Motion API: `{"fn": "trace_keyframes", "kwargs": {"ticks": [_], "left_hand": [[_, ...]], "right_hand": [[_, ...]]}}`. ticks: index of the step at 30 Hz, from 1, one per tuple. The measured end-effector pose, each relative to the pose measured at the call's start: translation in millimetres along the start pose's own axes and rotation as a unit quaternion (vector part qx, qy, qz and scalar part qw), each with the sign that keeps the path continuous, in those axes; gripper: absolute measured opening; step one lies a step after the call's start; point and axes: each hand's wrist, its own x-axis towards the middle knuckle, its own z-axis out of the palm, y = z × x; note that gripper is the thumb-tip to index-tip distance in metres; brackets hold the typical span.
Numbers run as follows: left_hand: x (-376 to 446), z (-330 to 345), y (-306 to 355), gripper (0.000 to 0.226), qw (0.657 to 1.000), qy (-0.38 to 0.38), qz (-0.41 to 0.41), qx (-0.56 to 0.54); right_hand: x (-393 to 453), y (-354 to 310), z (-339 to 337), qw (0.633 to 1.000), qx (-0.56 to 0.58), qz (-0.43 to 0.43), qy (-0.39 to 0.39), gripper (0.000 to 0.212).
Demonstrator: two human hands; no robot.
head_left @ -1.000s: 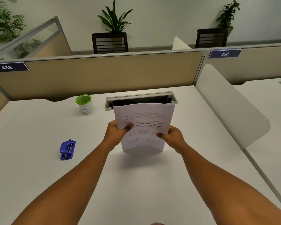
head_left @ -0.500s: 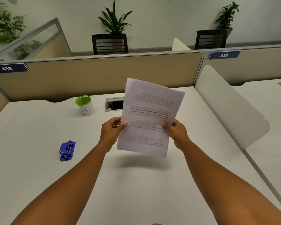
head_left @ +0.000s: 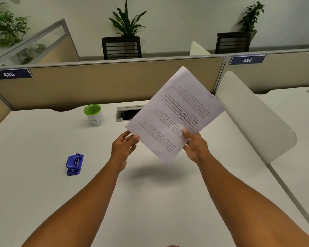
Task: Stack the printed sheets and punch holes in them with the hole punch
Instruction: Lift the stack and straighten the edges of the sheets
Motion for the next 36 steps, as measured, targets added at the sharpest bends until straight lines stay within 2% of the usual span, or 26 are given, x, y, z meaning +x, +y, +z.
{"fn": "trace_keyframes", "kwargs": {"ticks": [5, 9, 18, 22, 28, 36], "left_hand": [[-4.7, 12.8, -0.4, 0.033, 0.998, -0.063, 0.003, 0.018], [-4.9, 18.7, 1.8, 0.023, 0.998, -0.064, 0.017, 0.018], [3.9, -2.9, 18.0, 0.008, 0.992, -0.001, 0.045, 0.115], [7.1, -17.1, 23.7, 0.005, 0.984, 0.016, 0.06, 0.165], [6.6, -24.1, 14.9, 0.007, 0.974, 0.025, 0.059, 0.215], [-0.4, -32.8, -11.5, 0.019, 0.973, 0.017, 0.036, 0.226]], "right_hand": [[2.2, 9.9, 7.3, 0.999, 0.027, 0.036, -0.023, 0.054], [0.2, 12.4, 10.4, 0.997, -0.003, 0.049, -0.056, 0.052], [-3.9, -0.3, -22.8, 0.992, 0.002, -0.022, 0.125, 0.042], [-10.1, -4.9, -34.9, 0.987, -0.09, -0.051, 0.125, 0.032], [-12.7, -0.7, -36.8, 0.959, -0.276, -0.046, 0.037, 0.029], [-22.0, 9.2, -43.9, 0.924, -0.373, -0.076, 0.027, 0.036]]}}
